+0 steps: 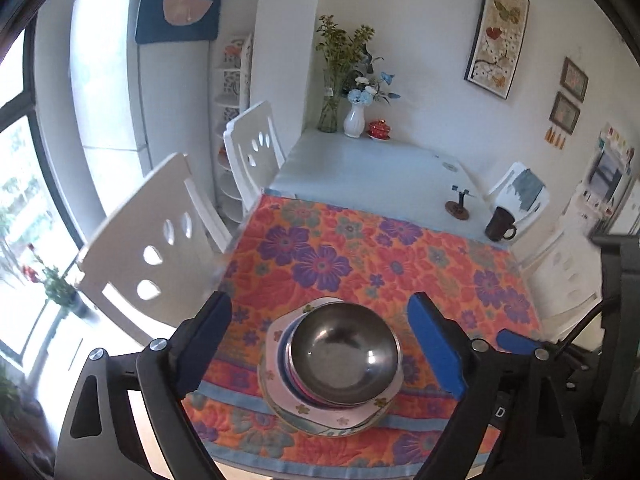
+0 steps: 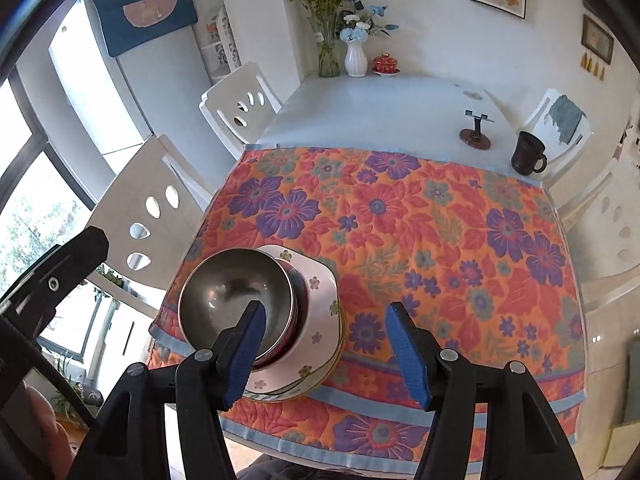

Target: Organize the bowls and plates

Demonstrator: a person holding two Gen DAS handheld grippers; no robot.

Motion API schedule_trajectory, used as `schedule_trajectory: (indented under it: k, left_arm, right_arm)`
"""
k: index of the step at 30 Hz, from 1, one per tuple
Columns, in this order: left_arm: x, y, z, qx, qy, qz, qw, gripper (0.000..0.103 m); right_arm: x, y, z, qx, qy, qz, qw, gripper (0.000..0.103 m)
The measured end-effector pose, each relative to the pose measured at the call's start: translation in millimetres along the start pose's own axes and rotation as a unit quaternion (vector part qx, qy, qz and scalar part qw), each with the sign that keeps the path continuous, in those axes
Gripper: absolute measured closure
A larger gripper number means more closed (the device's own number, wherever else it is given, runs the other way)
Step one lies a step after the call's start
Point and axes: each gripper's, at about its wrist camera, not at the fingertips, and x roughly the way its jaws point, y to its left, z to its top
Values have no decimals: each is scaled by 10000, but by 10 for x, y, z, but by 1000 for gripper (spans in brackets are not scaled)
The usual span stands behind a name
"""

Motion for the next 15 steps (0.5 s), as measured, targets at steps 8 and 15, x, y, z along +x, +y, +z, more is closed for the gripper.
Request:
schedule_trajectory:
  k: [8, 15]
  left_arm:
    - [131, 43, -23, 256, 409, 143, 9987, 14]
    - [187, 66, -78, 382, 399, 301, 9980, 14]
  right_arm:
    - [4, 133, -19, 18, 44, -79, 10000, 43]
    - [60, 241, -50, -5, 150, -212, 9997, 43]
